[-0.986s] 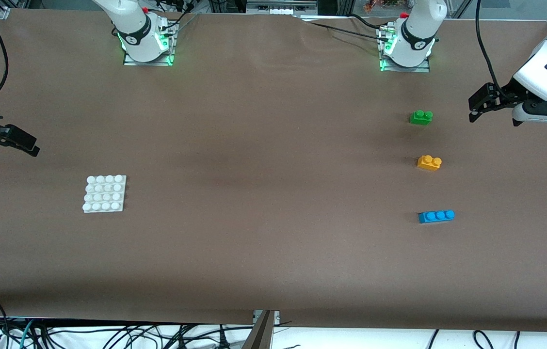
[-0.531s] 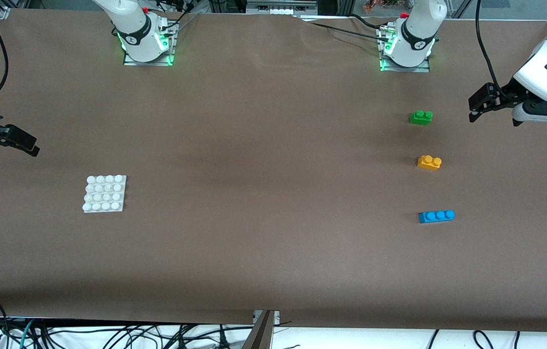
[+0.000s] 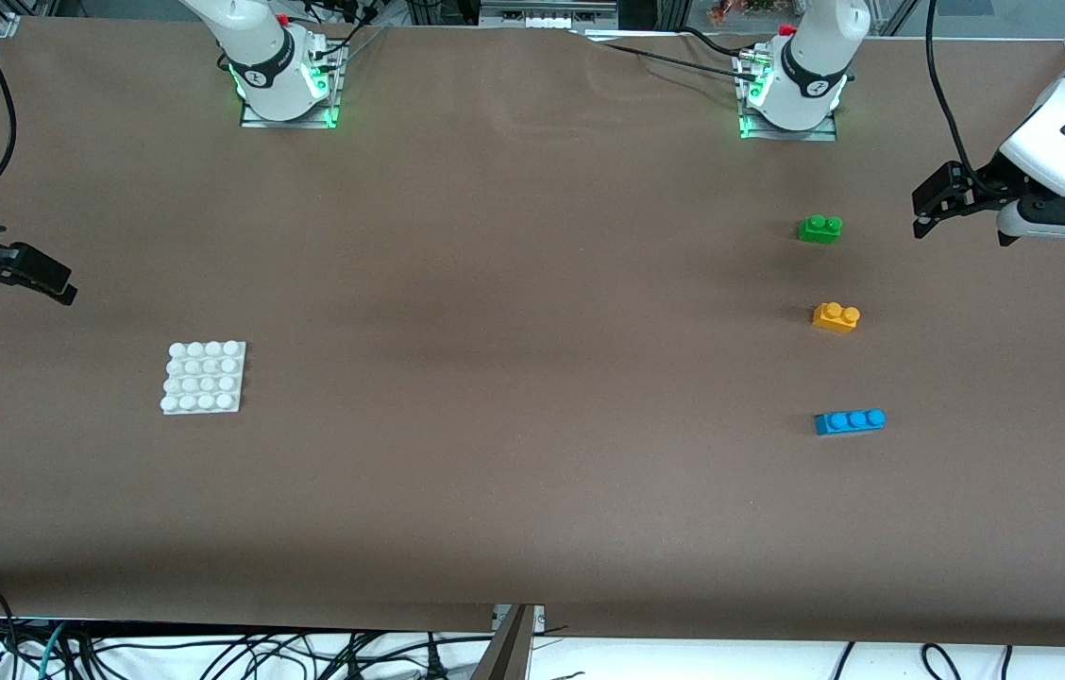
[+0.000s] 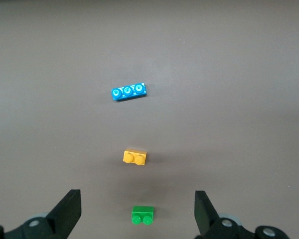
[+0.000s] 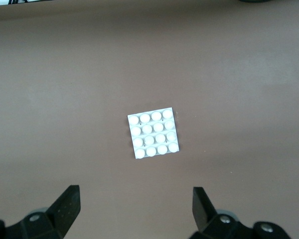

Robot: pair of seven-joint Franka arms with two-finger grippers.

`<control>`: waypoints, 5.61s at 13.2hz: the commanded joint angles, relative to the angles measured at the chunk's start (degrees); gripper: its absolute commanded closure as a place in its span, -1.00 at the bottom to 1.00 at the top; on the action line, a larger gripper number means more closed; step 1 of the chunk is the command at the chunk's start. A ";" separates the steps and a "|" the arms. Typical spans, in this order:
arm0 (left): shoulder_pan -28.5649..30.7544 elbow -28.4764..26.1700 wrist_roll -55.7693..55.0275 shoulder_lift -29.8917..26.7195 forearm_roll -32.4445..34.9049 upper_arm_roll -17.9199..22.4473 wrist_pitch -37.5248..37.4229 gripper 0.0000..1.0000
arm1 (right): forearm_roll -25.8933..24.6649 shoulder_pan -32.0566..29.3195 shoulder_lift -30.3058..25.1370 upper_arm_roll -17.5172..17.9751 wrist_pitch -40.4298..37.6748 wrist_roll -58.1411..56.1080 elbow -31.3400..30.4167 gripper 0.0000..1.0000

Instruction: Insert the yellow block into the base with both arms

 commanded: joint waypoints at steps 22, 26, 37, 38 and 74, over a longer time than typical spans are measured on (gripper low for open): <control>0.03 1.78 -0.42 0.84 -1.31 0.14 -0.88 -1.00 | -1.63 0.28 0.58 0.69 -0.03 -0.12 0.11 -1.00; 0.03 1.69 -0.42 0.84 -1.40 0.05 -0.88 -1.00 | -1.19 0.28 2.15 0.69 -0.55 -0.12 -0.15 -1.00; 0.03 1.78 -0.42 0.75 -1.31 0.05 -0.88 -1.00 | -1.46 -2.96 17.79 0.17 3.73 -2.40 -1.11 -1.00; 0.03 1.78 -0.42 0.84 -1.31 0.05 -0.88 -1.00 | -1.46 -3.49 19.20 0.17 6.28 -3.71 -1.99 -1.00; 0.03 1.86 -0.42 0.84 -1.31 0.05 -0.88 -1.00 | -1.28 -2.71 30.02 1.22 37.49 -11.20 -17.29 -1.00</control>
